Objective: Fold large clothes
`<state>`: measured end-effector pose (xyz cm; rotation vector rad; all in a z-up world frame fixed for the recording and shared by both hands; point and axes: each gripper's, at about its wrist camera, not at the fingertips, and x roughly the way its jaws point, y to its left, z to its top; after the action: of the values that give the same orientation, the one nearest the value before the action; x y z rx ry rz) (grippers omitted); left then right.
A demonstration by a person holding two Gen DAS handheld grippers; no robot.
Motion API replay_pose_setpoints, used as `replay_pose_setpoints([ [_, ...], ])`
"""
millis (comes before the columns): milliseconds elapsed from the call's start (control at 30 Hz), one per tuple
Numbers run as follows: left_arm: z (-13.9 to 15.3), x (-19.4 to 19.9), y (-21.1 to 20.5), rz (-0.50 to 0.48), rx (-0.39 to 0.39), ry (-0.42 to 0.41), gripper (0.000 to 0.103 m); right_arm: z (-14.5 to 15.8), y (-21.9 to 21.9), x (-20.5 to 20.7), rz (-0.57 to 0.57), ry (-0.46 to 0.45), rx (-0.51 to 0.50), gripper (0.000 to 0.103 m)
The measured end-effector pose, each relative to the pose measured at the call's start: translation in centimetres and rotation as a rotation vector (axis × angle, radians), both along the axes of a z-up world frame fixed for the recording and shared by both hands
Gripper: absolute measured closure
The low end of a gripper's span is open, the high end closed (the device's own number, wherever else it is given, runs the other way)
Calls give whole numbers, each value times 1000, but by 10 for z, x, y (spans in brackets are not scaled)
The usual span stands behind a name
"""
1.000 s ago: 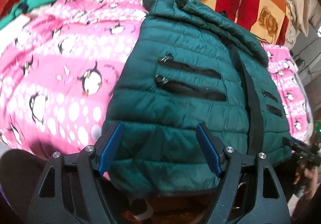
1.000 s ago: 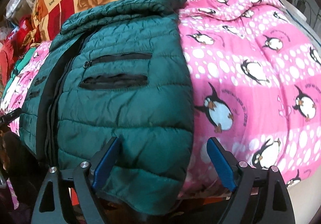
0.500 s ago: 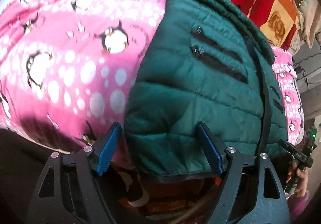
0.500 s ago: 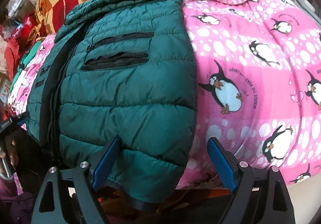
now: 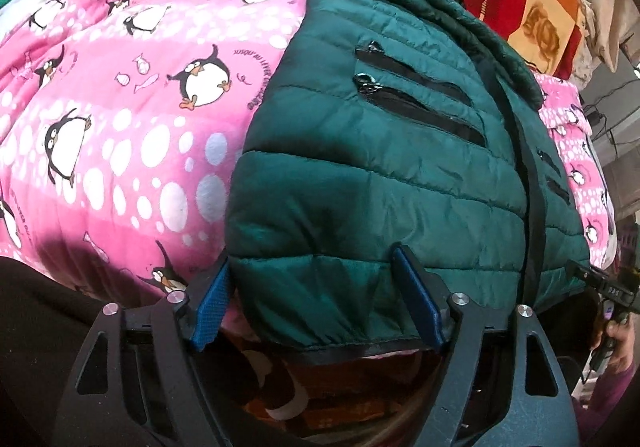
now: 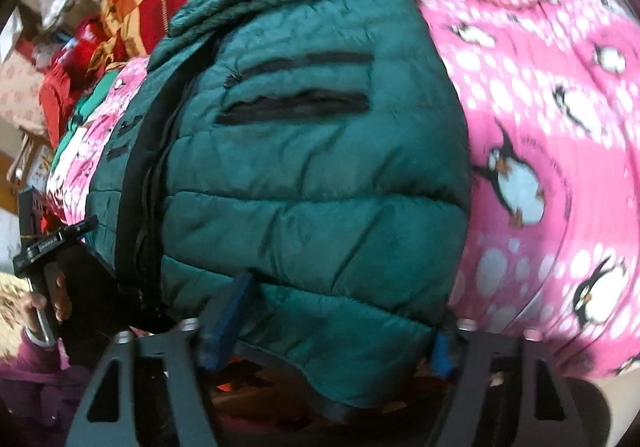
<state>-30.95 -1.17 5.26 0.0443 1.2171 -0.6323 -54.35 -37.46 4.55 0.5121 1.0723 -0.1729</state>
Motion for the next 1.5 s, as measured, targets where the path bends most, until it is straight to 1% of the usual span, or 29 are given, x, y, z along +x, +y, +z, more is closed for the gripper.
replay_pose_setpoints([
  [33, 1, -1, 0, -2, 0, -4, 40, 3, 2, 1, 8, -8, -9, 46],
  [67, 2, -1, -1, -5, 9, -11, 40, 6, 2, 2, 15, -15, -12, 47],
  [167, 1, 0, -3, -6, 17, -9, 40, 10, -2, 1, 26, -26, 7, 47],
  [300, -3, 1, -7, 7, 28, -3, 40, 0, -11, 4, 4, -5, 49, 47],
  [400, -4, -2, -9, -4, 41, -22, 41, -3, -6, 3, 42, -10, 44, 47],
  [433, -4, -3, -10, -8, 41, -26, 51, -3, -4, 1, 58, -12, 27, 49],
  [467, -1, -4, -10, -8, 37, -37, 58, -2, -1, 1, 71, -19, 3, 60],
  [500, 2, -5, -10, -7, 41, -51, 70, 1, 1, 0, 74, -35, -16, 66],
  [533, 3, -5, -10, -8, 44, -62, 79, 3, 1, -1, 71, -50, -24, 74],
  [567, 7, -5, -10, -8, 43, -74, 84, 6, 1, -2, 73, -61, -29, 80],
  [600, 14, -6, -9, -3, 35, -92, 89, 11, 2, -3, 76, -79, -42, 81],
  [633, 18, -6, -8, -1, 25, -100, 92, 16, 2, -3, 80, -95, -54, 83],
  [733, 39, -8, -5, 0, -11, -147, 93, 39, 6, -4, 85, -167, -83, 84],
  [800, 58, -9, -5, 1, -34, -200, 93, 55, 7, -5, 81, -212, -102, 84],
  [900, 78, -5, -4, 15, -66, -254, 93, 75, 4, -5, 70, -269, -124, 84],
  [1000, 93, 5, -6, 36, -90, -283, 93, 91, -3, -2, 50, -321, -137, 84],
  [1267, 121, 28, -27, 64, -88, -385, 93, 118, -20, 19, 18, -381, -184, 84],
  [1500, 134, 53, -43, 86, -95, -417, 93, 132, -37, 42, -21, -414, -203, 84],
])
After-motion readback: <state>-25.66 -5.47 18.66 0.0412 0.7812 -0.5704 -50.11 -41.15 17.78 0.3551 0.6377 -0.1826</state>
